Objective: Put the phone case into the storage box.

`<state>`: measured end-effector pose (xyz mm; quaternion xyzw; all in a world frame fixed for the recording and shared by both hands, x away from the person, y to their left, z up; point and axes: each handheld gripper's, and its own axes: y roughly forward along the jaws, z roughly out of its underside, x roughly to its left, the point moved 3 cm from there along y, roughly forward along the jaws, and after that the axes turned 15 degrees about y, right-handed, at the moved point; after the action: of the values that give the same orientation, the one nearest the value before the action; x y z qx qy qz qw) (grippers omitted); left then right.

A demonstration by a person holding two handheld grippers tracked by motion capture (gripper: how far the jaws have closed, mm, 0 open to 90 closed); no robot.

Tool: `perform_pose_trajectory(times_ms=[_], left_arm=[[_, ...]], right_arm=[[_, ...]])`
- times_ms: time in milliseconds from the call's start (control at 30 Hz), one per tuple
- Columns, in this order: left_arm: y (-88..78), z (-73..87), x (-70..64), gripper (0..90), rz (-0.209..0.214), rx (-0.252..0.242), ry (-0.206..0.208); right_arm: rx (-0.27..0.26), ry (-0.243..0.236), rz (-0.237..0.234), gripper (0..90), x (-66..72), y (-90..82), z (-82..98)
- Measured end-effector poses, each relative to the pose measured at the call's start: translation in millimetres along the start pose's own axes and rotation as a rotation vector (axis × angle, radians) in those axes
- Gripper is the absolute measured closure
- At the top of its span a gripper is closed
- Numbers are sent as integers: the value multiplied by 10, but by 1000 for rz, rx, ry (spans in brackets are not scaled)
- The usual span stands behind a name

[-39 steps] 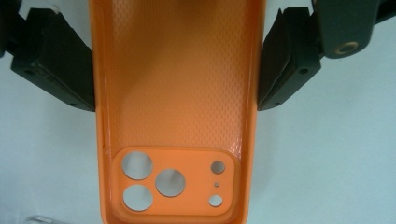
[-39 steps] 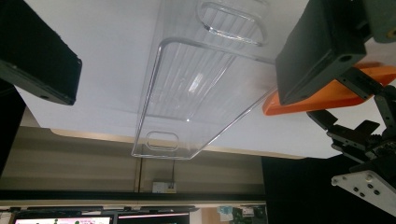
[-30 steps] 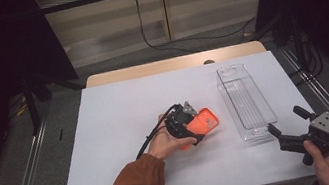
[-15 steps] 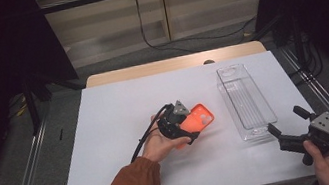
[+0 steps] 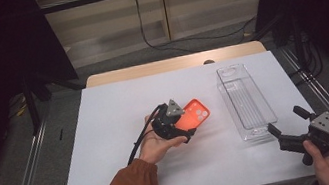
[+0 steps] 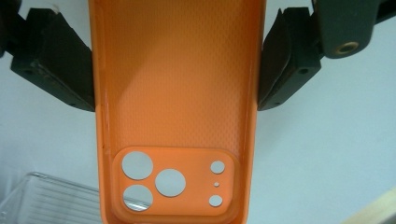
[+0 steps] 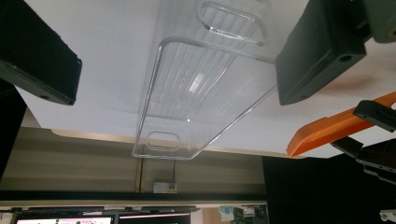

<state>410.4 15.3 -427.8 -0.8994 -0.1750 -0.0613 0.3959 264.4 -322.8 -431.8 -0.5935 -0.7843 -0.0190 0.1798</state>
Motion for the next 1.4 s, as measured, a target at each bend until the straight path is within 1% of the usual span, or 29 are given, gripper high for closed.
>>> perform_pose_trajectory(times_ms=[33,133,167,233,267,400,467,500,567,600,633,667,700,767,800,833,900,1000,1033,1100,1200,1267,1300,1367,1400], left_arm=[[-2,4,2,165,-8,-9,-6],[-30,24,20,164,-22,-14,-8],[-37,28,24,165,-24,-26,-17],[-45,30,28,164,-25,-27,-18],[-68,37,32,165,-35,-36,-26],[-134,62,44,165,-58,-46,-31],[-169,70,60,165,-62,-58,-46],[-192,75,72,165,-66,-59,-46],[-227,82,87,164,-89,-71,-53],[-245,86,88,164,-86,-78,-58],[-259,91,88,164,-91,-80,-62],[-268,94,82,164,-90,-83,-67],[-277,99,82,164,-102,-89,-65],[-295,110,71,164,-100,-96,-66],[-304,114,65,165,-94,-104,-77],[-313,117,63,164,-84,-101,-80],[-325,115,52,164,-101,-109,-85],[-351,117,33,164,-102,-112,-92],[-360,120,25,164,-108,-116,-94],[-376,126,13,164,-109,-119,-92],[-416,147,-14,164,-133,-118,-86],[-437,160,-36,164,-141,-120,-89],[-438,163,-53,164,-137,-129,-102],[-451,175,-75,164,-148,-122,-84],[-456,180,-96,164,-148,-126,-87]], right_arm=[[1,0,0,0,0,0,0],[1,0,2,0,0,-1,0],[1,0,2,0,0,-1,1],[0,1,3,0,0,-1,0],[0,1,2,0,0,0,0],[0,2,2,0,0,-4,0],[0,0,1,0,-1,0,0],[1,0,2,0,-1,0,1],[1,-2,3,0,0,-1,0],[1,0,4,0,0,-1,0],[1,0,4,0,-1,0,0],[1,0,5,0,-2,1,0],[1,0,4,0,-2,2,0],[1,1,3,0,1,1,-1],[3,1,2,0,2,2,-1],[3,3,1,0,3,3,-1],[2,1,-1,0,5,5,-5],[3,4,-8,0,10,7,-11],[1,6,-8,0,12,9,-14],[2,7,-9,0,11,10,-25],[6,11,-21,0,27,16,-44],[6,5,-27,0,38,24,-51],[9,8,-34,0,49,29,-56],[12,12,-48,0,72,35,-66],[13,12,-51,0,81,36,-70]])
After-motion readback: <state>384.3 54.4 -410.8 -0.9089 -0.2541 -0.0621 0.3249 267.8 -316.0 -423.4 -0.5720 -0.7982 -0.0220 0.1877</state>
